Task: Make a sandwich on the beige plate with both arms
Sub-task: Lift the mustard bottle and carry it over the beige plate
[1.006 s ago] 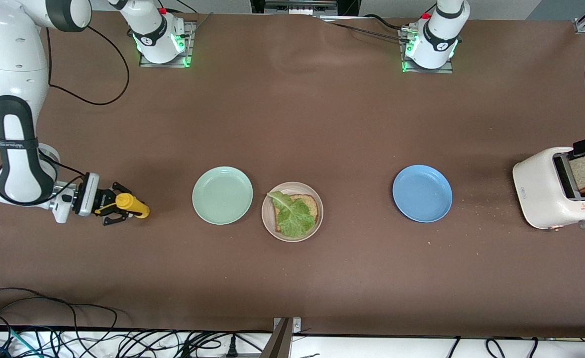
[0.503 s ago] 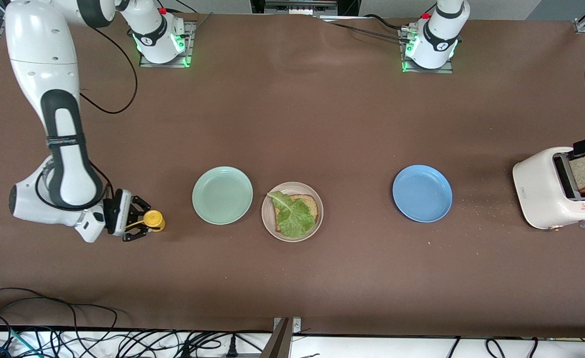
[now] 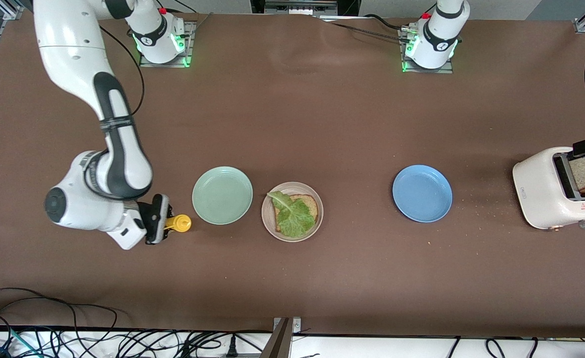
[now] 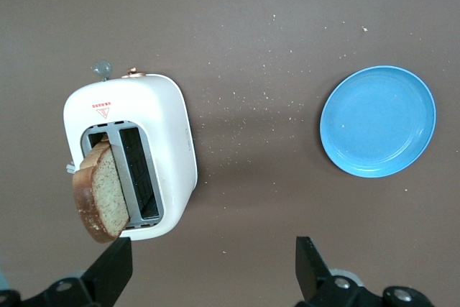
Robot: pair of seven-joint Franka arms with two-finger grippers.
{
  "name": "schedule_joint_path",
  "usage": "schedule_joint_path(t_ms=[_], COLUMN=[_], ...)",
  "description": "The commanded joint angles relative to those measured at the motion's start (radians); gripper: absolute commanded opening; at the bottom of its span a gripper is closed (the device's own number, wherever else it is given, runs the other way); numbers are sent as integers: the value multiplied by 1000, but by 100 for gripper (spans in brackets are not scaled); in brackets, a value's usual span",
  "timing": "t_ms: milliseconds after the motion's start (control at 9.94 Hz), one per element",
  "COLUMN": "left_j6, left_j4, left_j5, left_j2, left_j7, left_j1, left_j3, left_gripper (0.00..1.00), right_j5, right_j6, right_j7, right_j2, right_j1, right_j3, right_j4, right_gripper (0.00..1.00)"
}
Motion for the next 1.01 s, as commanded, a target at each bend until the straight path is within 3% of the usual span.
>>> schedule_joint_path(t_ms=[0,403,704,906], left_j6=[-7,-7,-7,-7], left_j4=[29,29,29,30], left_j5=[25,25,25,25], left_j2=[13,15,17,20], left_j7=[13,13,13,13], left_j1=[5,6,14,20], left_j3=[-5,-5,-3,-3], left_gripper=[100,100,100,100], right_j5=[-173,-556,-853,-979], right_j6=[-12,-26,-147,-224], right_j7=[207,583,848,979], right_j2=[-17,-24,-12,8], right_j1=[99,288,431,504], right_j3=[-10,-9,-7,-7], right_j4=[35,34,34,34], right_gripper=[20,20,20,20])
